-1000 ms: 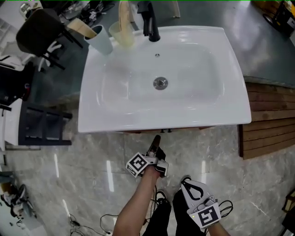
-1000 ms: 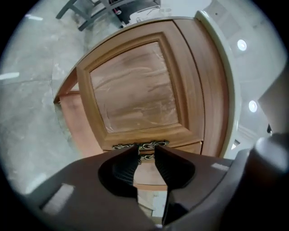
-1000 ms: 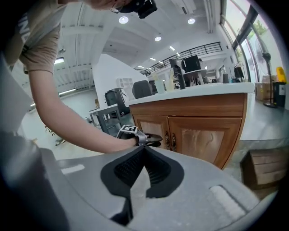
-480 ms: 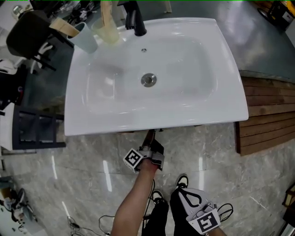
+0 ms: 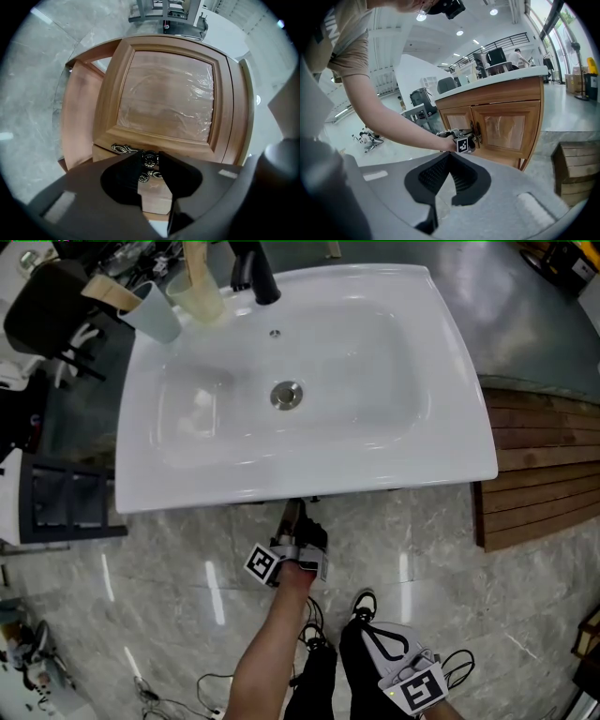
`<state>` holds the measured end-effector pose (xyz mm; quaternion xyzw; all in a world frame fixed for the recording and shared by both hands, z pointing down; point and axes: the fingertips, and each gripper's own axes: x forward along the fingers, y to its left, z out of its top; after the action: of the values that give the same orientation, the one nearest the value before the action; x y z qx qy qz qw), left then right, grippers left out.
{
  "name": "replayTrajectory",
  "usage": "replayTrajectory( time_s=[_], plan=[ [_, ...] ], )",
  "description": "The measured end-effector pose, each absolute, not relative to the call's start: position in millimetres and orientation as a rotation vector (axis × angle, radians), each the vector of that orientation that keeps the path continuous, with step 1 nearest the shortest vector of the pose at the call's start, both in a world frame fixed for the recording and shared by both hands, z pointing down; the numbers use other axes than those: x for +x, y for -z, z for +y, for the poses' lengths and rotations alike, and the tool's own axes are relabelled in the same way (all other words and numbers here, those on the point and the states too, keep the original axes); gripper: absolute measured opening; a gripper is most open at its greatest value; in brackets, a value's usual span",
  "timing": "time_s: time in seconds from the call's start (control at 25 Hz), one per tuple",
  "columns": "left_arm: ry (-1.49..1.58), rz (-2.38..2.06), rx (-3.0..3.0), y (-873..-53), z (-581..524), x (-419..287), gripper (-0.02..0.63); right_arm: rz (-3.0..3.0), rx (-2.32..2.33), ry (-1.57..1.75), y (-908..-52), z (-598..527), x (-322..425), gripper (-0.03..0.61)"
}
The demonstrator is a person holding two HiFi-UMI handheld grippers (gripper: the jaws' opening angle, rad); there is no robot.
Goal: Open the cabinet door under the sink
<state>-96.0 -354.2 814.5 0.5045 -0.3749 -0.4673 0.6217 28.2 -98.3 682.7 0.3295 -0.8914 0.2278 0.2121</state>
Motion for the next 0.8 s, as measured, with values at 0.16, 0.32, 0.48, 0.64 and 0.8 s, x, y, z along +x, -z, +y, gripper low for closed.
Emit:
replayTrajectory(
  time_s=[0.16,0.32,0.48,0.64,0.8],
  plan=[
    [1.128,-0.846,1.140,-813.9,-354.3,-94.9,0.123,-2.477,0.910,-0.653,-687.0,-94.0,31.3,0.002],
    [1.111,-0.860,1.119,-817.9,-353.2,-93.7,0.104,-2.482,0.923,-0.664,-690.9,-93.0,35.8,0.002],
    [1.080,-0.859,1.125,-817.3,-347.7,-93.0,0.103,-2.492,0.962,-0.676,-694.3,-95.4,43.9,0.002],
    [1.050,-0.850,1.135,-818.1,-340.1,-94.8,0.103,-2.497,0.983,-0.682,-690.1,-102.7,43.7,0.002],
    [1.016,-0.825,1.163,-818.3,-324.6,-96.4,0.103,-2.489,0.969,-0.665,-690.2,-100.9,38.8,0.002]
  ],
)
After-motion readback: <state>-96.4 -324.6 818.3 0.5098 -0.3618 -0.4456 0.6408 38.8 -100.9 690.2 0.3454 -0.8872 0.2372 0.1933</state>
